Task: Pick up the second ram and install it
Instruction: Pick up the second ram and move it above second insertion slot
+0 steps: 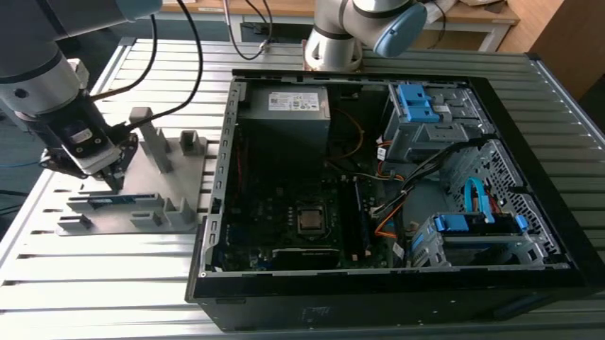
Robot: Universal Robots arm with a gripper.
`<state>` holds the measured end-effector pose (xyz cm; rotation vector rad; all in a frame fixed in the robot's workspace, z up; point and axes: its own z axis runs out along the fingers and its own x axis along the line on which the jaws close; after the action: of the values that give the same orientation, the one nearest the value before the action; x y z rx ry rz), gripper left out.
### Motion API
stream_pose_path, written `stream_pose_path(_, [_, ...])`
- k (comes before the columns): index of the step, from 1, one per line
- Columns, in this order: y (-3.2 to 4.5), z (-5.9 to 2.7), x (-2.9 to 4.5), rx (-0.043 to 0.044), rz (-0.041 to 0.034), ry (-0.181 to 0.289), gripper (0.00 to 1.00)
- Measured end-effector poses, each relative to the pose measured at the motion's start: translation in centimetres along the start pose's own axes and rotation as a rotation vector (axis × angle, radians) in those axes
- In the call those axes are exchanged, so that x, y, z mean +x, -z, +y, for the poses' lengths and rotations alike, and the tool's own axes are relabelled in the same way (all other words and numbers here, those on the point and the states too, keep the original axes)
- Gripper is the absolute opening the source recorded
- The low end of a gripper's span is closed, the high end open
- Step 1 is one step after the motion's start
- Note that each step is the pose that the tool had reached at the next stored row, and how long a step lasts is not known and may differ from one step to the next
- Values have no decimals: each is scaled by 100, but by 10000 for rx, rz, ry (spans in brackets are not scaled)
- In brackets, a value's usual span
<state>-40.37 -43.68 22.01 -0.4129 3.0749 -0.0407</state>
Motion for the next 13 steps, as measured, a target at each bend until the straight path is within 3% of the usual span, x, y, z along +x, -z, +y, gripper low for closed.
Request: stream_pose_path(13, [0,0,0,-74,-66,2116,10])
